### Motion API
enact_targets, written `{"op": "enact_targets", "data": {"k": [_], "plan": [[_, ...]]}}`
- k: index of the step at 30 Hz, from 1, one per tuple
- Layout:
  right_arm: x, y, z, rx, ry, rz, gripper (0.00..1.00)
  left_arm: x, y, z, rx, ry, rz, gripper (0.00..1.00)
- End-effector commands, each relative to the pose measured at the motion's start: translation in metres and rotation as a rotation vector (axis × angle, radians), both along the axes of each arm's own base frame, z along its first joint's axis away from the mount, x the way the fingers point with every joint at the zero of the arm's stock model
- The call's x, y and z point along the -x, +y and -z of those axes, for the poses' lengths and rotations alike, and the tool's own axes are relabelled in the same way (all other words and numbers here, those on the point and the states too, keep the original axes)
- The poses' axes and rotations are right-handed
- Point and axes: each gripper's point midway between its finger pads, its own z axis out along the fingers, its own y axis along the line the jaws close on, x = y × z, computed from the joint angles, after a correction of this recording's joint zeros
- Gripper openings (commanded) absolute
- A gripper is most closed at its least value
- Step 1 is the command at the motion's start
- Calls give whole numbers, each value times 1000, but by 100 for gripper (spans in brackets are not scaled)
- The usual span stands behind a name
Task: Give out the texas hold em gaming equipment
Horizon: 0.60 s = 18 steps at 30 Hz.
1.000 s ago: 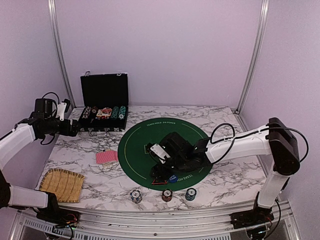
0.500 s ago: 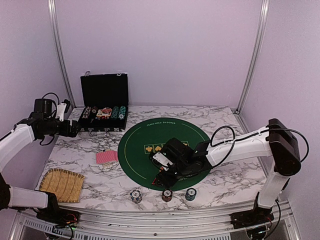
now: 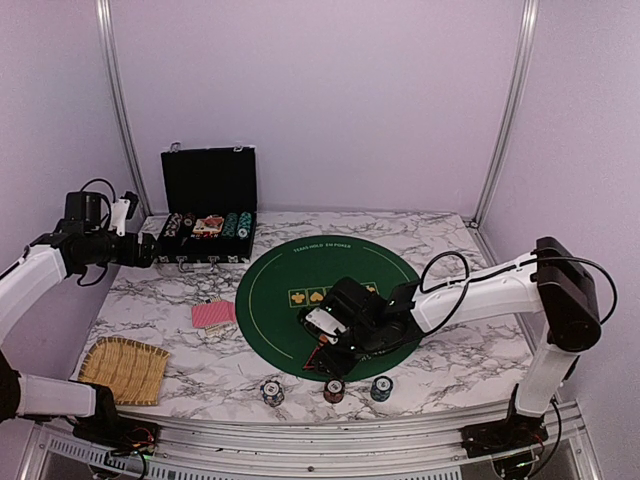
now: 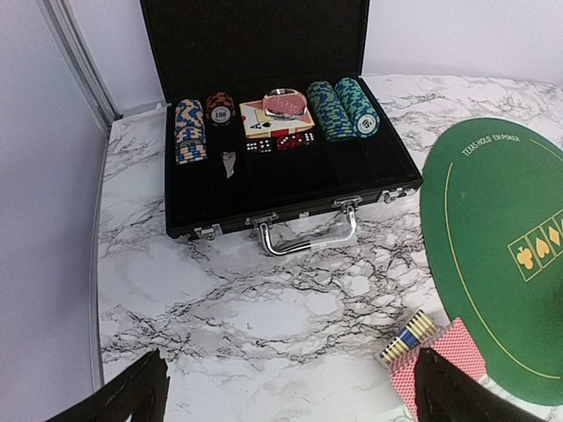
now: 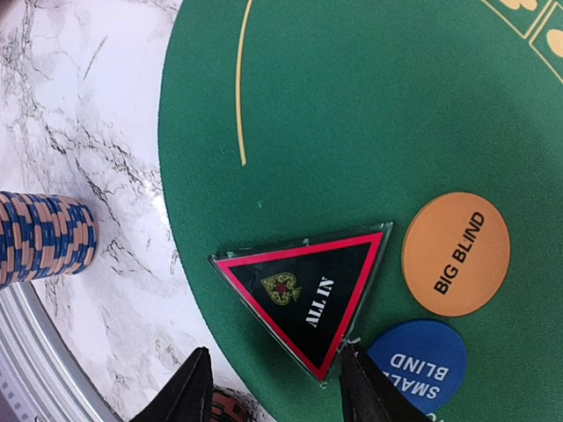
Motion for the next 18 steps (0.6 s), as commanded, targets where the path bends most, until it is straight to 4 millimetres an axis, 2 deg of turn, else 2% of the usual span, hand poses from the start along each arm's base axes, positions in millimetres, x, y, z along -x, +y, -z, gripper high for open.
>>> {"op": "enact_targets", "data": {"k": [1,18], "plan": [[-6,7,-3,12,-21,-8,47,-1,-2,-19,24,-36,4,99],[-15,4,6,77,-20,-27,34,-3,-6,-27,52,-52,11,99]]}}
